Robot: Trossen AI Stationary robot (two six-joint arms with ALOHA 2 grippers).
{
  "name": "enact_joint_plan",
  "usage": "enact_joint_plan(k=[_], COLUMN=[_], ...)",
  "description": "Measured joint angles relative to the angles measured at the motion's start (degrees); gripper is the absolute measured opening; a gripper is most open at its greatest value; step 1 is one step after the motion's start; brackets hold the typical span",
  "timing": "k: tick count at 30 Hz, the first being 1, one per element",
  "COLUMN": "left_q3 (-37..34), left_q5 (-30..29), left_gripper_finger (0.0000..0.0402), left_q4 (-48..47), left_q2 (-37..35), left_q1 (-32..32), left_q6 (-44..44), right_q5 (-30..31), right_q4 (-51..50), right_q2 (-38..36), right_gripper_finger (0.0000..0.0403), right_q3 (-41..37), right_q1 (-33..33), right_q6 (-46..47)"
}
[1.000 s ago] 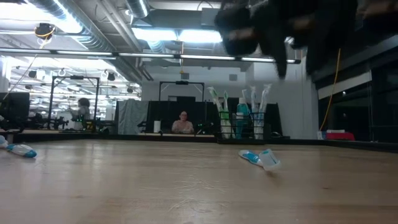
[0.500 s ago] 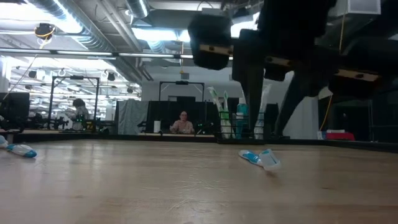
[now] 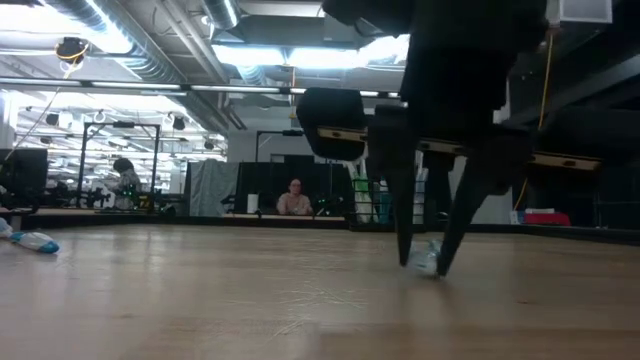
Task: Pick & Place toothbrushing station
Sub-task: Put the blue toothbrush into the black organizer
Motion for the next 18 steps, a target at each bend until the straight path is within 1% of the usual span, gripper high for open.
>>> enact_joint_plan(k=[4, 6, 9, 10, 14, 18], left_q3=[0.0, 0.0, 0.0, 0.0, 0.0, 0.0], left_q5=[0.0, 0.02, 0.08, 0.1, 0.15, 0.22], left_gripper_finger=[0.0111, 0.0111, 0.0111, 0.0111, 0.0111, 0.0111], left_q4=[0.02, 0.02, 0.04, 0.07, 0.07, 0.07], left_q2=[0.0, 0.0, 0.0, 0.0, 0.0, 0.0], left_q1=[0.0, 0.0, 0.0, 0.0, 0.0, 0.0], left_q6=[0.02, -0.01, -0.08, -0.09, -0.07, 0.02], right_q5=[0.02, 0.0, -0.07, -0.18, 1.13, 4.87], right_q4=[-0.17, -0.22, -0.17, -0.21, -0.4, 0.51], right_q2=[0.11, 0.11, 0.11, 0.11, -0.59, -3.85], right_gripper_finger=[0.0081, 0.0062, 0.002, 0.0014, 0.0014, 0.0014], right_q3=[-0.02, -0.02, -0.02, 0.02, 1.74, 5.33], right_q1=[0.04, 0.04, 0.04, 0.06, 0.72, 0.94], right_q6=[-0.02, 1.0, 3.89, 4.94, 8.97, 13.38])
